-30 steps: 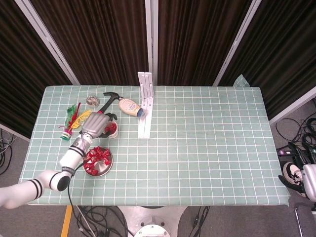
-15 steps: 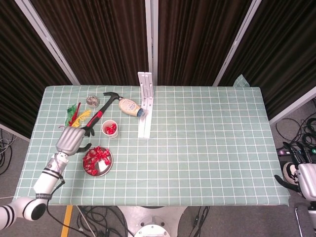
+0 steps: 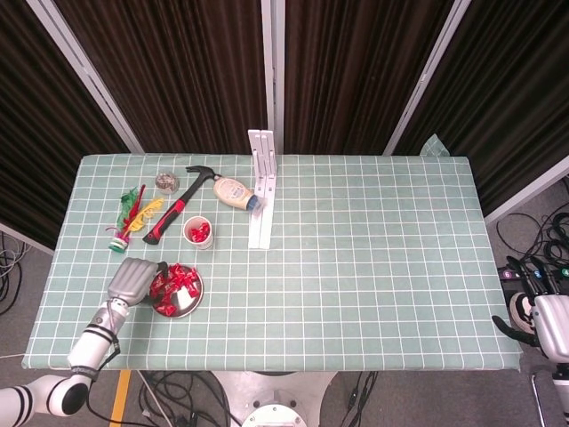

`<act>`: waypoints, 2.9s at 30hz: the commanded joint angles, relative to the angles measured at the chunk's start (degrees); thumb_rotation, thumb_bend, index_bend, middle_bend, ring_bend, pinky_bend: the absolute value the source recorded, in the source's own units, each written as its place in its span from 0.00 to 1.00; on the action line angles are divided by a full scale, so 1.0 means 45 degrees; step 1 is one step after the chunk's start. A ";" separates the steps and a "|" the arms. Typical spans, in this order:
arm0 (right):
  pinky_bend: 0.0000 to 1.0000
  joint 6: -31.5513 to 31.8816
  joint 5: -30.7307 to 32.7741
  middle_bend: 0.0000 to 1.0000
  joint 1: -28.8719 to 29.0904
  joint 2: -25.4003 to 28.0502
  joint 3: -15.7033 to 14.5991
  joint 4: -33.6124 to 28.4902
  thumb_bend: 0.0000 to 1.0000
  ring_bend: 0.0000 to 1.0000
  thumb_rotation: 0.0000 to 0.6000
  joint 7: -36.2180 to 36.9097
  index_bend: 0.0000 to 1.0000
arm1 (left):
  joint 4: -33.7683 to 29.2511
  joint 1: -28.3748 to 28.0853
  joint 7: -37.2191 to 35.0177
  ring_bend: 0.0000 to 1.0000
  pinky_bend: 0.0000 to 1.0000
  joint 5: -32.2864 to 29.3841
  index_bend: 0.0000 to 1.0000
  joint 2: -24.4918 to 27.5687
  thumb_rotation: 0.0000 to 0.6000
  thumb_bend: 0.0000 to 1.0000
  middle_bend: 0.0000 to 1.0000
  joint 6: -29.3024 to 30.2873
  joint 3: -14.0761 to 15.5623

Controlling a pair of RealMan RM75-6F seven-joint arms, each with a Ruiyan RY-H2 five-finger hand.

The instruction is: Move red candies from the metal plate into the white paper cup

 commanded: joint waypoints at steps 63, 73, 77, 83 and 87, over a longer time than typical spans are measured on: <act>0.34 0.0046 0.0279 0.21 -0.0138 0.0020 -0.0012 0.0205 0.09 0.06 1.00 0.0275 0.08 | 0.1400 -0.3552 0.0374 1.00 1.00 -0.2919 0.65 -0.0357 1.00 0.40 1.00 -0.2558 -0.3247; 0.34 -0.0001 0.0393 0.21 -0.0148 0.0037 0.0029 0.0226 0.09 0.06 1.00 0.0278 0.08 | 0.2584 -0.4225 0.0613 1.00 1.00 -0.3773 0.58 -0.1033 1.00 0.40 0.97 -0.3309 -0.2924; 0.34 -0.0020 0.0386 0.21 -0.0138 0.0017 0.0032 0.0221 0.09 0.06 1.00 0.0232 0.08 | 0.2416 -0.4276 0.0645 1.00 1.00 -0.4003 0.51 -0.0915 1.00 0.40 0.96 -0.3452 -0.2742; 0.34 -0.0040 0.0338 0.21 -0.0088 -0.0009 0.0057 0.0152 0.09 0.06 1.00 0.0162 0.08 | 0.1596 -0.4136 0.0480 1.00 1.00 -0.3866 0.39 -0.0394 1.00 0.39 0.95 -0.3173 -0.2598; 0.34 -0.0010 0.0267 0.21 -0.0076 0.0022 0.0058 0.0092 0.09 0.06 1.00 0.0131 0.08 | 0.0715 -0.3744 0.0171 1.00 1.00 -0.3400 0.36 0.0124 1.00 0.35 0.94 -0.2442 -0.2556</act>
